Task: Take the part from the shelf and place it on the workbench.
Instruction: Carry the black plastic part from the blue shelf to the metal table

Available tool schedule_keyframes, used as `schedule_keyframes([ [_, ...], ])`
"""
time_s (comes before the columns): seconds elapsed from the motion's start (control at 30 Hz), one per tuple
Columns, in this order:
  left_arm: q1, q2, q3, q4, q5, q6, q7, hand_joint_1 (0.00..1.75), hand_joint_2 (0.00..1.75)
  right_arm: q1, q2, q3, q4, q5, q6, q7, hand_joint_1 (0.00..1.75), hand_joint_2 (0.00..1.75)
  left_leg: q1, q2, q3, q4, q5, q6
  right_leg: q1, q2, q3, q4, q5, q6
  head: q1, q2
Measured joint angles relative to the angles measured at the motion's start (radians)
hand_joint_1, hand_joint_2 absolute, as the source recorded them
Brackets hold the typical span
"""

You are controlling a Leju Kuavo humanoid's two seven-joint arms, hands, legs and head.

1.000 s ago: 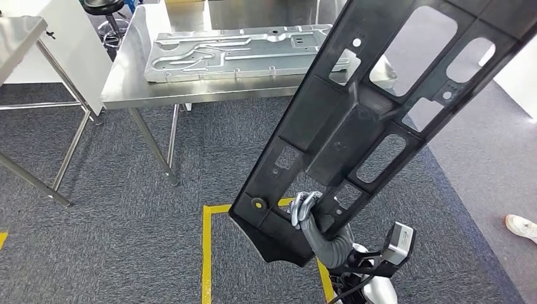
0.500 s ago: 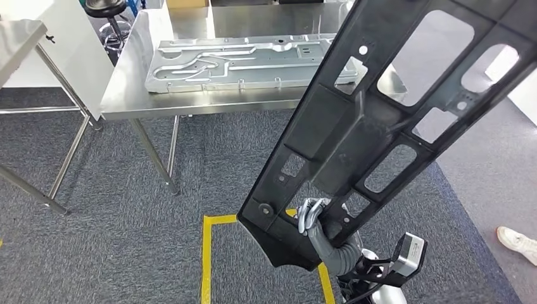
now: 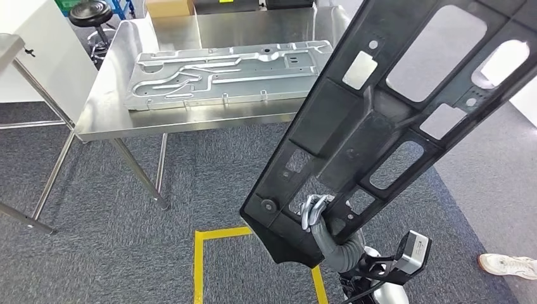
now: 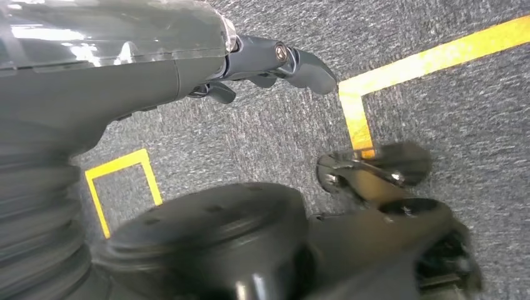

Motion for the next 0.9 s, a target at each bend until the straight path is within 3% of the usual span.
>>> schedule_keyframes([
  [0.1,0.002,0.001,0.000,0.000,0.010,0.005,0.007,0.00,1.75,-0.009,0.001,0.000,0.014,-0.006,0.009,0.000,1.75,1.75,0.000,-0.004,0.031,-0.033,0.006,0.006,-0.003,0.003,0.013,0.015,0.006,0.017,0.000,0.000],
  [0.17,0.001,0.000,0.001,0.000,0.012,0.007,0.012,0.00,1.75,-0.022,0.001,0.001,0.025,-0.007,0.014,0.000,1.75,1.75,0.006,-0.004,0.062,-0.051,0.002,0.012,-0.004,0.001,-0.010,0.073,0.004,0.027,0.000,0.000],
  [0.27,0.003,0.000,0.001,0.000,0.017,0.011,0.014,0.00,1.75,-0.036,0.001,0.001,0.044,-0.010,0.017,-0.004,1.75,1.75,0.011,-0.004,0.088,-0.058,-0.016,0.015,-0.013,-0.002,-0.124,0.219,-0.054,0.044,0.000,0.000],
  [0.33,0.006,-0.001,0.002,0.000,0.019,0.012,0.014,0.00,1.75,-0.042,0.001,0.001,0.059,-0.013,0.017,-0.006,1.75,1.75,0.014,-0.007,0.107,-0.058,-0.035,0.012,-0.021,-0.003,-0.180,0.242,-0.075,0.054,0.000,0.000],
  [0.37,0.007,-0.001,0.002,0.000,0.020,0.012,0.013,0.00,1.75,-0.044,0.001,0.001,0.066,-0.015,0.018,-0.007,1.75,1.75,0.016,-0.009,0.121,-0.058,-0.047,0.008,-0.024,-0.004,-0.187,0.212,-0.057,0.058,0.000,0.000],
  [0.4,0.008,-0.002,0.002,0.000,0.020,0.012,0.012,0.00,1.75,-0.047,0.001,0.001,0.071,-0.017,0.018,-0.007,1.75,1.75,0.019,-0.011,0.136,-0.058,-0.059,0.004,-0.027,-0.005,-0.182,0.159,-0.016,0.061,0.000,0.000],
  [0.43,0.009,-0.003,0.002,0.000,0.020,0.012,0.009,0.00,1.75,-0.050,0.001,0.001,0.077,-0.019,0.019,-0.008,1.75,1.75,0.020,-0.012,0.150,-0.057,-0.072,-0.001,-0.029,-0.008,-0.174,0.099,0.047,0.062,0.000,0.000],
  [0.5,0.007,-0.004,0.002,0.000,0.022,0.014,0.002,0.00,1.75,-0.056,0.001,0.002,0.088,-0.021,0.024,-0.008,1.75,1.75,0.020,-0.013,0.169,-0.058,-0.095,-0.014,-0.025,-0.012,-0.162,0.022,0.126,0.051,0.000,0.000],
  [0.53,0.006,-0.004,0.002,0.000,0.023,0.015,-0.002,0.00,1.75,-0.059,0.002,0.002,0.091,-0.021,0.027,-0.008,1.75,1.75,0.020,-0.013,0.175,-0.056,-0.101,-0.022,-0.023,-0.012,-0.160,0.010,0.140,0.042,0.000,0.000],
  [0.6,0.002,-0.005,0.002,0.000,0.024,0.018,-0.009,0.00,1.75,-0.066,0.003,0.002,0.094,-0.021,0.031,-0.009,1.75,1.75,0.021,-0.011,0.180,-0.040,-0.098,-0.037,-0.021,-0.009,-0.145,0.006,0.128,0.024,0.001,0.000],
  [0.63,-0.001,-0.005,0.002,0.000,0.023,0.020,-0.012,0.00,1.75,-0.070,0.003,0.002,0.094,-0.021,0.032,-0.008,1.75,1.75,0.022,-0.009,0.174,-0.014,-0.090,-0.042,-0.023,-0.009,-0.132,0.001,0.120,0.016,0.001,0.000],
  [0.7,-0.007,-0.006,0.002,0.000,0.022,0.021,-0.016,0.00,1.75,-0.075,0.006,0.002,0.094,-0.021,0.032,-0.008,1.75,1.75,0.024,-0.006,0.121,0.083,-0.093,-0.049,-0.024,-0.010,-0.105,-0.005,0.105,0.004,0.001,0.000],
  [0.77,-0.009,-0.006,0.002,0.000,0.023,0.021,-0.017,0.00,1.75,-0.078,0.008,0.002,0.094,-0.020,0.032,-0.006,1.75,1.75,0.024,-0.004,0.033,0.198,-0.144,-0.052,-0.023,-0.009,-0.084,-0.007,0.085,-0.001,0.001,0.000],
  [0.8,-0.009,-0.006,0.002,0.000,0.024,0.021,-0.017,0.00,1.75,-0.079,0.008,0.002,0.095,-0.019,0.032,-0.005,1.75,1.75,0.024,-0.003,-0.005,0.230,-0.176,-0.051,-0.023,-0.008,-0.072,-0.007,0.075,-0.002,0.001,0.000],
  [0.83,-0.008,-0.006,0.002,0.000,0.024,0.021,-0.017,0.00,1.75,-0.079,0.009,0.002,0.095,-0.018,0.032,-0.003,1.75,1.75,0.024,-0.003,-0.029,0.234,-0.197,-0.050,-0.022,-0.006,-0.059,-0.007,0.064,-0.001,0.001,0.000],
  [0.87,-0.008,-0.006,0.002,0.000,0.025,0.021,-0.017,0.00,1.75,-0.079,0.009,0.002,0.095,-0.015,0.032,-0.001,1.75,1.75,0.024,-0.003,-0.041,0.211,-0.194,-0.048,-0.022,-0.005,-0.043,-0.007,0.052,-0.001,0.001,0.000],
  [0.9,-0.008,-0.006,0.003,0.000,0.026,0.021,-0.016,0.00,1.75,-0.079,0.010,0.002,0.095,-0.013,0.031,0.001,1.75,1.75,0.024,-0.002,-0.041,0.163,-0.162,-0.044,-0.021,-0.005,-0.027,-0.007,0.039,0.001,0.001,0.000],
])
